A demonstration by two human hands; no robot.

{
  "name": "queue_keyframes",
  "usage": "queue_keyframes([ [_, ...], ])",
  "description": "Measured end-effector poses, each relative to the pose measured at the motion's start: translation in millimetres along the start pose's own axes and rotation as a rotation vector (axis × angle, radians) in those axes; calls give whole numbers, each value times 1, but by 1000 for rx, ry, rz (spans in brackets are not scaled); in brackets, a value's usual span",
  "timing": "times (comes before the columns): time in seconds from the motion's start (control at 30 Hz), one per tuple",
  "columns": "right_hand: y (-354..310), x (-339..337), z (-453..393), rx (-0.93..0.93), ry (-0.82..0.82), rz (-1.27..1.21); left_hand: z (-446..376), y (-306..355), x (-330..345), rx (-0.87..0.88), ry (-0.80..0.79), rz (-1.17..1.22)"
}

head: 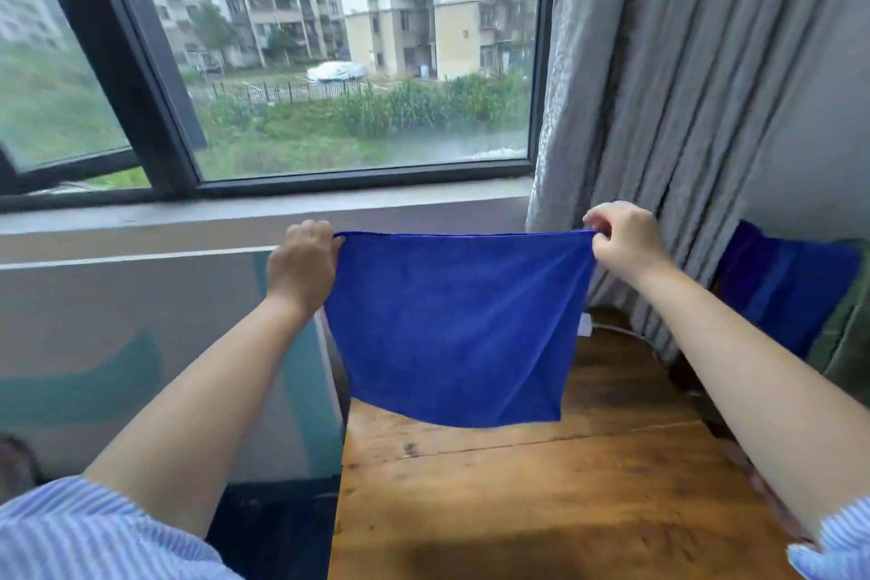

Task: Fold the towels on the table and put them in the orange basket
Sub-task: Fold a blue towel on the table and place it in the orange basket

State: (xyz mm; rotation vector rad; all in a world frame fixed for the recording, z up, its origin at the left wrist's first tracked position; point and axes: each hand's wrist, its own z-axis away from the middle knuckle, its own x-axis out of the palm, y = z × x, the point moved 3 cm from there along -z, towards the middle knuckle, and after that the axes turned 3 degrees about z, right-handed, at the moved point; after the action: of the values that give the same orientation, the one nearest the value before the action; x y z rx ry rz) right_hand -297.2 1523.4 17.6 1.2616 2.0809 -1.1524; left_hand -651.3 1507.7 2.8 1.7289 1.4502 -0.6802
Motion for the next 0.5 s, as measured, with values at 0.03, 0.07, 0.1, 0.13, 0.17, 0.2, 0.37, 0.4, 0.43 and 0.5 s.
queue_keyframes([
  [0.03,-5,-3,-4,1,43,2,-2,2,-5,-14,47,31],
  [0.07,-10,-3,-7,1,6,49,-4,4,-9,-36,31,23],
  [0.1,-14,3,-6,19,-123,132,-3,5,-8,-61,-64,-47],
  [0.13,-13,11,-4,40,-252,202,-1,6,-5,-79,-179,-140],
  [0.17,-13,15,-1,66,-308,237,2,5,-3,-79,-245,-218],
  [0.2,-12,16,2,81,-293,240,8,5,-2,-65,-261,-275],
  [0.37,-12,8,1,108,22,99,12,0,-6,-26,-10,-149],
  [0.4,-12,12,0,89,-91,152,11,0,-6,-28,-35,-167],
  [0.43,-11,17,2,88,-233,194,11,-2,-3,-31,-102,-224],
  [0.5,-7,23,6,98,-400,268,14,-5,10,-15,-283,-338],
])
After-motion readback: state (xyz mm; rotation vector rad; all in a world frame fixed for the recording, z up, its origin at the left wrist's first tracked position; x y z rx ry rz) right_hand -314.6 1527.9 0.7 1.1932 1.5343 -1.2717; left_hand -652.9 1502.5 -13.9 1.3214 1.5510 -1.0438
